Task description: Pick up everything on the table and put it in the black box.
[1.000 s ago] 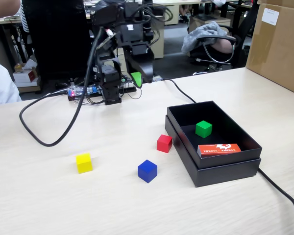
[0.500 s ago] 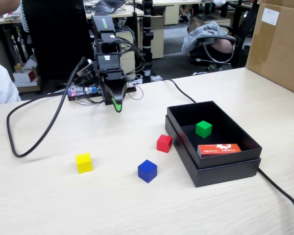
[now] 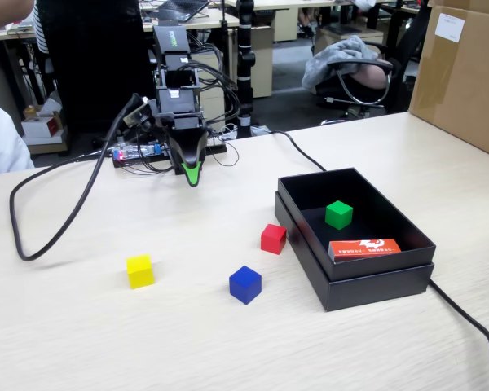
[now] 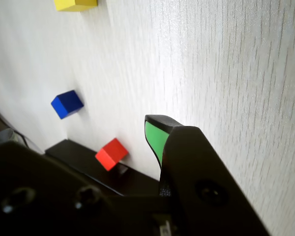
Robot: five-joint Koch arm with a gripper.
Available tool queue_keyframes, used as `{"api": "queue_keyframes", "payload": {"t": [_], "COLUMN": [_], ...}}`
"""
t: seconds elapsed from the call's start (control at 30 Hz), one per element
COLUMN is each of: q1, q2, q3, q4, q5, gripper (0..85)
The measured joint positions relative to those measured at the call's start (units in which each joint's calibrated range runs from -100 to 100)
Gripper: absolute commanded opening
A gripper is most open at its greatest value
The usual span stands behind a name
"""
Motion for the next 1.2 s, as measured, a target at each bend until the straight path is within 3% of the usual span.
{"api": "queue_keyframes", "payload": {"t": [0.3,0.6,1.2], "q1": [-4.69,-7.57,-8.79], "q2": [15.79,46.34,82.46], "q3": [15.79,37.97,58.51], "q4": [-4.65,-11.3,-15.8], "q5": [-4.79,-8.64,-9.43], "gripper": [48.3,47.9,47.9]}}
